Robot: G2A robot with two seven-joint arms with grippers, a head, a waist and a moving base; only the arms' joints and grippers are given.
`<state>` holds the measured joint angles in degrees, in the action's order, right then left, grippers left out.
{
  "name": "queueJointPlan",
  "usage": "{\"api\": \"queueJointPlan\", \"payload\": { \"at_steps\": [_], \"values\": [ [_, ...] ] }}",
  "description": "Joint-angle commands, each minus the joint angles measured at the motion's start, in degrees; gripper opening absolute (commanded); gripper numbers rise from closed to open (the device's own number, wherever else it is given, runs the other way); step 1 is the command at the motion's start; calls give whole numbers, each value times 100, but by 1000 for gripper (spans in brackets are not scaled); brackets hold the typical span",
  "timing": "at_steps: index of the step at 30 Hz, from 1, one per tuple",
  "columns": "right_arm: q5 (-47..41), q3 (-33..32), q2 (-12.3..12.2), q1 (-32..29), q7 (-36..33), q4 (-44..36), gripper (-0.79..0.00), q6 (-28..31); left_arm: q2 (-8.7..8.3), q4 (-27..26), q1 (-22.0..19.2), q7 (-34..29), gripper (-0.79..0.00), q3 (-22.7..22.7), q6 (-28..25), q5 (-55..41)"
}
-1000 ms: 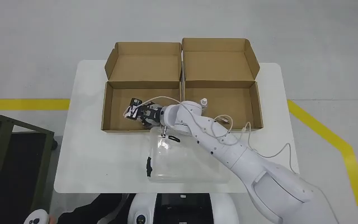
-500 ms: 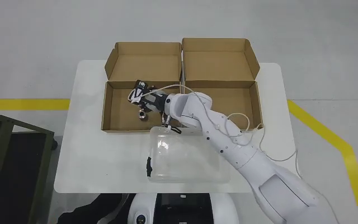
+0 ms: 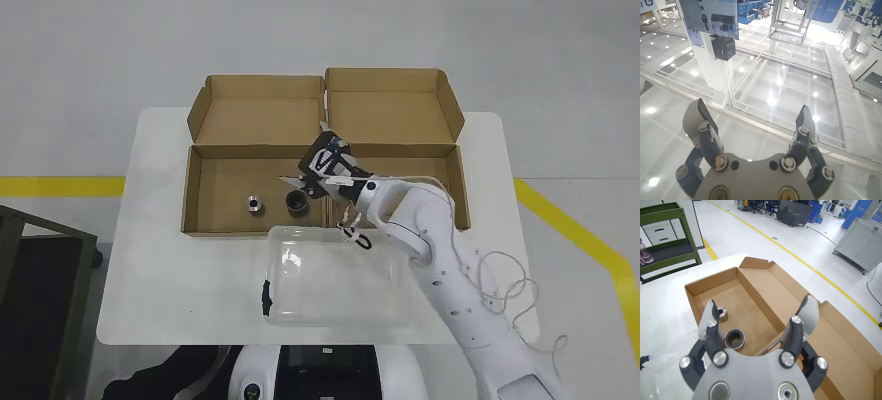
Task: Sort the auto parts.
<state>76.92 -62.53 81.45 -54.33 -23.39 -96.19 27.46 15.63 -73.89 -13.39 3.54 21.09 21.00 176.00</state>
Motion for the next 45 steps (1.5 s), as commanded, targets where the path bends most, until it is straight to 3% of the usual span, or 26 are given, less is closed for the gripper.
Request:
{"api": "queueJointPlan", "payload": {
  "at_steps": [1,8,22,35,45],
  "values": [
    [37,-253,-63,-215,-58,-250,0,109,0,0,0,0,0,0,0,0],
    [467,-1121,-277,-1166,134,-1021,0,282,0,0,0,0,0,0,0,0],
    [1049,-2920,-588,-3325,1789,-1824,0,353,0,0,0,0,0,0,0,0],
    [943,-4087,-713,-4236,2442,-2226,0,153,0,0,0,0,0,0,0,0],
    [845,-4348,-746,-4460,2611,-2316,0,131,0,0,0,0,0,0,0,0]
  ]
}}
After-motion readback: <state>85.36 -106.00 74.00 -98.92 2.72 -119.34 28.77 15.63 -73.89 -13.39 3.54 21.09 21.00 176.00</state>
